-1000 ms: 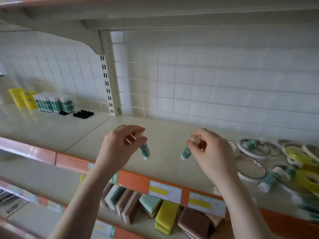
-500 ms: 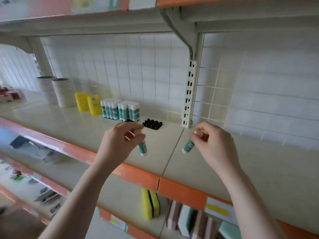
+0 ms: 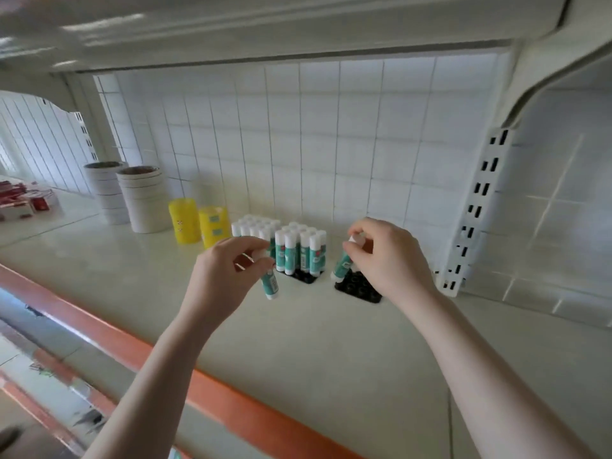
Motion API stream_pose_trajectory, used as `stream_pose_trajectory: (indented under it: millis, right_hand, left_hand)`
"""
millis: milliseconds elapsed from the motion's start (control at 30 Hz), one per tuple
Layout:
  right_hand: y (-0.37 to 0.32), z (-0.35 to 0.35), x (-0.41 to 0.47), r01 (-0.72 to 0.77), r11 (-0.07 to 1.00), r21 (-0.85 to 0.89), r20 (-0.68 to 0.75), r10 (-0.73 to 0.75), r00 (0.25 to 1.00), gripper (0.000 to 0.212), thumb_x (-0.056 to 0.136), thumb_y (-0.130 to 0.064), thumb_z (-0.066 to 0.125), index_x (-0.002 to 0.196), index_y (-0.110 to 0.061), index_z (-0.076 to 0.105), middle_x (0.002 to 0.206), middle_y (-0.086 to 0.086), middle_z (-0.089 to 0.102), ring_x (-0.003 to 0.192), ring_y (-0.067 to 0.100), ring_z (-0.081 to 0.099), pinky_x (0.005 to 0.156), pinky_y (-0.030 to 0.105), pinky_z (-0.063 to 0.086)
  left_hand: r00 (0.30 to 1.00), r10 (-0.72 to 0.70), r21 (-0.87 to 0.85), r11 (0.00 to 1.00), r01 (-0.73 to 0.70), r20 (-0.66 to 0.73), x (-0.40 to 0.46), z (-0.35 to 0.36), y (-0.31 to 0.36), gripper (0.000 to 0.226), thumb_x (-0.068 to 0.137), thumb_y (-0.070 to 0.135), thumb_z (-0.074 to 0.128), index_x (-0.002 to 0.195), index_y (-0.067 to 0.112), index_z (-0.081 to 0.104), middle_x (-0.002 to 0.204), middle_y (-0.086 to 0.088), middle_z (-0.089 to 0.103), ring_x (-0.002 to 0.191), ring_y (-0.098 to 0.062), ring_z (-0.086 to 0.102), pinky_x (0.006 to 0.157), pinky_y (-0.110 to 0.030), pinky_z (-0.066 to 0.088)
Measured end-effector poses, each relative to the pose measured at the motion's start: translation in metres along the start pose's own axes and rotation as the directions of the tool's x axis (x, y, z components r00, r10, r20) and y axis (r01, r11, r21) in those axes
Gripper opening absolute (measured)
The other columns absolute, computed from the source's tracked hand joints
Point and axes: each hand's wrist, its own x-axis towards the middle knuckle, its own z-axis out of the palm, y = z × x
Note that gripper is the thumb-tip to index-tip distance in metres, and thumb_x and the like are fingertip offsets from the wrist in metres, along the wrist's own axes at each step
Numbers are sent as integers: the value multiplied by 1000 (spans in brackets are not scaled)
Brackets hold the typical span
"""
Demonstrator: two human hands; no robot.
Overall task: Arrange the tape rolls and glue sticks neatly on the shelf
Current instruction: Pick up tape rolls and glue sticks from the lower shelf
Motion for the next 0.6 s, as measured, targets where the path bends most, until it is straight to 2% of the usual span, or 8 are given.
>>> stream_pose_trajectory:
  millis: [200, 333, 467, 600]
  right_hand:
    - [-16, 53, 38, 46, 997, -61, 101, -40, 994, 16, 90, -24, 54, 101, -15, 61, 96, 1, 62, 88, 23, 57, 69, 29, 40]
    - [-25, 79, 48, 61, 993, -102, 150, -45, 988, 22, 92, -22, 50, 110, -14, 59, 105, 2, 62, 92, 24, 57, 64, 25, 28]
    - [-29, 96, 54, 42, 990, -136, 162, -20, 987, 25, 93, -23, 47, 113, -16, 59, 109, 3, 62, 92, 26, 58, 75, 32, 43]
    - [-27, 105, 54, 46, 983, -178, 135, -22, 991, 25, 93, -23, 49, 114, -15, 60, 110, 4, 63, 93, 29, 60, 77, 35, 46]
  left_hand:
    - [1000, -19, 5, 1000, 19, 23, 29, -4, -40, 16, 76, 9, 73, 90, 18, 73, 74, 15, 63, 64, 4, 55, 62, -4, 39]
    - [998, -30, 3, 1000, 30, 53, 41, -11, -69, 18, 76, 9, 74, 91, 17, 73, 75, 14, 63, 63, 2, 55, 61, -3, 39]
    - [996, -41, -36, 998, 44, 85, 49, -16, -88, 19, 76, 9, 74, 87, 24, 71, 75, 12, 63, 64, 1, 55, 60, -3, 39]
    - [993, -46, -64, 996, 54, 108, 57, -15, -100, 21, 76, 9, 74, 86, 26, 70, 74, 11, 63, 65, 1, 55, 60, -3, 39]
